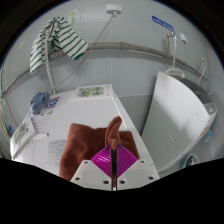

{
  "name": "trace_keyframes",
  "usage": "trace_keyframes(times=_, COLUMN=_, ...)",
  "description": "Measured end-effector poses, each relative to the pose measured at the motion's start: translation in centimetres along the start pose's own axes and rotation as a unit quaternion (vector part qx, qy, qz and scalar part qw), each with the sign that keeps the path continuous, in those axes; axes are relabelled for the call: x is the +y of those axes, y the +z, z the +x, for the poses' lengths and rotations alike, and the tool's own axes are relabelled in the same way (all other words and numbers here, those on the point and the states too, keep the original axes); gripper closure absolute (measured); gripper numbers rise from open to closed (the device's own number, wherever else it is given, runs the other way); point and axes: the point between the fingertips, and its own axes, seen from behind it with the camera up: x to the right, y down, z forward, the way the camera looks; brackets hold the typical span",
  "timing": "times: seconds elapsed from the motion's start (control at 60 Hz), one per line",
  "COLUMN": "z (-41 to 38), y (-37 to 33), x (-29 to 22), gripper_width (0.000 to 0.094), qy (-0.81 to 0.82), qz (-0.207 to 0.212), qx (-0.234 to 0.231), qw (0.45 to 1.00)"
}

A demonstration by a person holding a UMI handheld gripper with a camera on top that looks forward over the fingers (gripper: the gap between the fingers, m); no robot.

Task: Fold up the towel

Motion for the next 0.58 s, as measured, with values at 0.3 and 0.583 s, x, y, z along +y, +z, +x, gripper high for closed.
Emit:
trace_keyframes(times=0.3, z=4.0, y=-5.9, x=-0.6, gripper_width=0.0112, qy=-0.018, qz=0.030, qx=0.058, qw=0.998)
trace_keyframes(times=0.583, z=0.3, y=-17.3, x=4.3, gripper_width=0.0089, qy=0.000, qz=0.042, qx=0.023, qw=0.999)
